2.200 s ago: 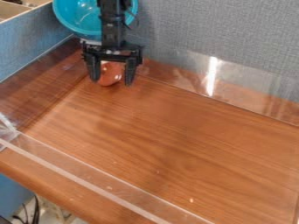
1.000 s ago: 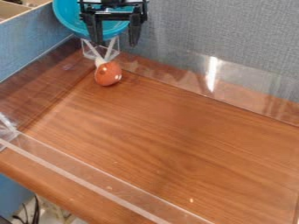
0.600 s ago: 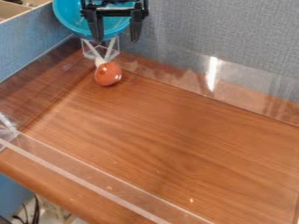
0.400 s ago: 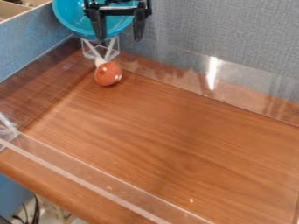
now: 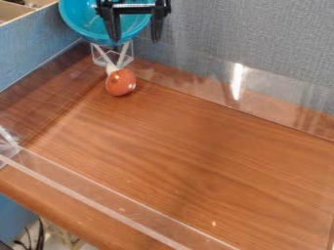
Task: Put the mushroom in the blue bowl
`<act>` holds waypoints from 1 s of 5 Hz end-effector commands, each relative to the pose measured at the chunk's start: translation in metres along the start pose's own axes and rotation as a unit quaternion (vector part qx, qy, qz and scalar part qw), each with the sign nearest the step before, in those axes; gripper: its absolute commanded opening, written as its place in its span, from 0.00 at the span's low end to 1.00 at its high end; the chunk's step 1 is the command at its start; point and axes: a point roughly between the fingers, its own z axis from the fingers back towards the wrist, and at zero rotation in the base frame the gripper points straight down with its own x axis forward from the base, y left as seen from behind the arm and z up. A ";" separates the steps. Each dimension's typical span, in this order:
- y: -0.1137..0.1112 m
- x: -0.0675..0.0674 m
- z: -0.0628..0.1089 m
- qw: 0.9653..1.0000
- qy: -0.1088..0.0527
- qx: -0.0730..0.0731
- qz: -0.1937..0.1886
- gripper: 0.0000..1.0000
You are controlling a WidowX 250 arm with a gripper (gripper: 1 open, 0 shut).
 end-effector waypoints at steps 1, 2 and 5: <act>-0.007 0.007 0.023 0.999 -0.040 -0.005 -0.004 1.00; -0.009 0.009 0.021 0.999 -0.041 -0.006 -0.003 1.00; -0.013 0.016 0.017 0.999 -0.047 -0.008 0.001 1.00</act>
